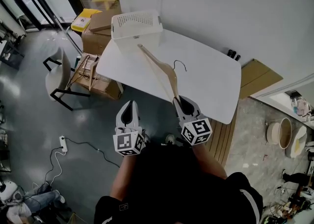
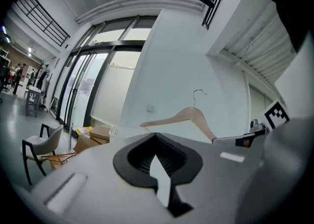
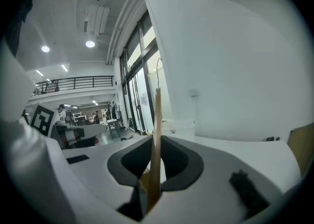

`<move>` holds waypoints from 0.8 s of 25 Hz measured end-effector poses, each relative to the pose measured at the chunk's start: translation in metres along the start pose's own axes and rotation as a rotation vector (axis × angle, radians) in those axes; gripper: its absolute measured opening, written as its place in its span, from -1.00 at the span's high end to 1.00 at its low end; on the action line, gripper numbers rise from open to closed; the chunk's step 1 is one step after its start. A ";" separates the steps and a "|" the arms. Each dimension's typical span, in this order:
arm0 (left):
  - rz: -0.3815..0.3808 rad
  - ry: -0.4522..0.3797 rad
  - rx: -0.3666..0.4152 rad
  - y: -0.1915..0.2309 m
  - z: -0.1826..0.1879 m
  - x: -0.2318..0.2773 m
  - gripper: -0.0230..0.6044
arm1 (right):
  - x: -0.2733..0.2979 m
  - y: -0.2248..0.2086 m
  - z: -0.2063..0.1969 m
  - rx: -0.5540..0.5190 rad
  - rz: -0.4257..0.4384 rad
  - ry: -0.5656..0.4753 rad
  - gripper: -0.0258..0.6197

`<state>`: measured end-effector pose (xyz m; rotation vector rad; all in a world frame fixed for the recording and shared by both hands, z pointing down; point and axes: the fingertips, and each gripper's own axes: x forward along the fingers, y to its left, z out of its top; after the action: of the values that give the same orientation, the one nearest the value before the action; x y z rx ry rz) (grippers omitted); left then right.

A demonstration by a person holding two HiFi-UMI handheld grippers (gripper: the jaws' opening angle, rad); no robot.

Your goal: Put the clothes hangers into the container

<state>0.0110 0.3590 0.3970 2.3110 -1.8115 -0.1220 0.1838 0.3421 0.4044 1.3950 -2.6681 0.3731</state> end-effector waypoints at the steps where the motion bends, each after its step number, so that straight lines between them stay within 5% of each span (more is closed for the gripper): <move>1: -0.001 -0.001 0.000 0.003 0.001 -0.001 0.91 | 0.001 0.002 0.000 -0.002 -0.003 0.000 0.73; 20: -0.085 0.010 -0.004 0.052 0.003 -0.008 0.91 | 0.033 0.051 -0.001 -0.036 -0.058 0.003 0.73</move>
<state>-0.0411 0.3542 0.4049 2.3812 -1.7073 -0.1264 0.1234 0.3439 0.4038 1.4570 -2.6116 0.3196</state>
